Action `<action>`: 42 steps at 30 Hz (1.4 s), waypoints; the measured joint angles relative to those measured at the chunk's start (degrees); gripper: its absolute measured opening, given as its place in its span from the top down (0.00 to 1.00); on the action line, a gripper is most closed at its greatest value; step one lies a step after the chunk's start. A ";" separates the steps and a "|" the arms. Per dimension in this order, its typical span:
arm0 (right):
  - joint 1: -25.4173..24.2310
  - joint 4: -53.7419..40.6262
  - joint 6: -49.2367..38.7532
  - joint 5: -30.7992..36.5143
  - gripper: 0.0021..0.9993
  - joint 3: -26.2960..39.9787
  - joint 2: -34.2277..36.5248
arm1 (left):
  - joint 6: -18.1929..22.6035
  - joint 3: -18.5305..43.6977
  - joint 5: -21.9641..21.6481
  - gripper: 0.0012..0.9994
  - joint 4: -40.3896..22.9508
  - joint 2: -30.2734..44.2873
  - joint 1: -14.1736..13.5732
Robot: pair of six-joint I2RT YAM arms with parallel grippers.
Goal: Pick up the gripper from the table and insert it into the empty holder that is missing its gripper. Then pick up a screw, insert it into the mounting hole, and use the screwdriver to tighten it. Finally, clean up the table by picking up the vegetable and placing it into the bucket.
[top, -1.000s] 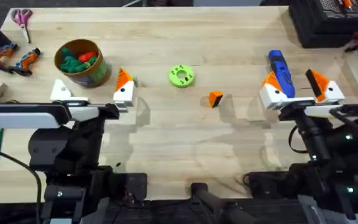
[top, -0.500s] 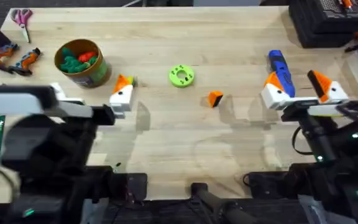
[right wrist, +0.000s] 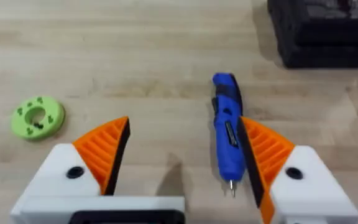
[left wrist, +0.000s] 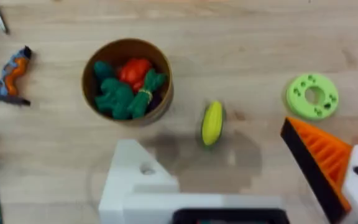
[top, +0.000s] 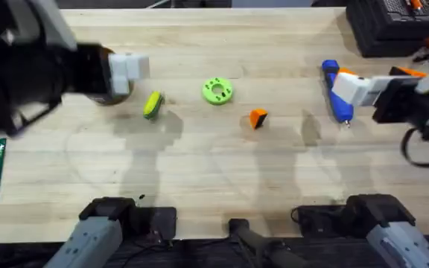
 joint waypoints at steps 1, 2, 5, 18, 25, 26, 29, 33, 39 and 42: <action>0.00 -2.41 0.00 0.00 0.01 2.47 2.11 | 0.08 2.84 0.14 0.01 -2.56 2.78 0.00; 0.00 -5.15 0.01 0.00 0.01 5.10 4.26 | 0.17 5.46 0.36 0.01 -4.91 5.27 0.00; 0.00 -12.24 0.00 0.00 0.01 11.95 9.70 | 0.37 12.48 1.06 0.01 -10.43 11.44 0.00; 0.00 -20.32 -0.02 0.28 0.01 21.07 21.59 | 5.43 16.36 5.91 0.01 -15.49 23.20 0.00; 0.00 -20.32 -0.02 0.44 0.01 21.06 23.01 | 7.39 8.39 6.01 0.01 -8.27 30.19 0.00; 0.00 -20.32 -0.02 0.44 0.01 21.06 23.12 | 7.71 7.09 6.01 0.01 -7.00 30.82 0.00; 0.00 -20.32 -0.03 0.44 0.01 21.06 23.22 | 9.04 3.32 6.14 0.01 -3.58 33.00 0.00; 0.00 -20.32 -0.03 0.44 0.01 21.06 23.22 | 10.71 1.86 6.17 0.01 -0.65 36.47 0.00; 0.00 -20.32 -0.02 0.44 0.01 21.08 23.22 | 12.06 1.85 6.49 0.01 2.41 42.31 0.00; 0.00 -20.32 -0.04 0.44 0.01 21.06 23.22 | 12.29 1.85 6.84 0.00 4.40 45.50 -0.04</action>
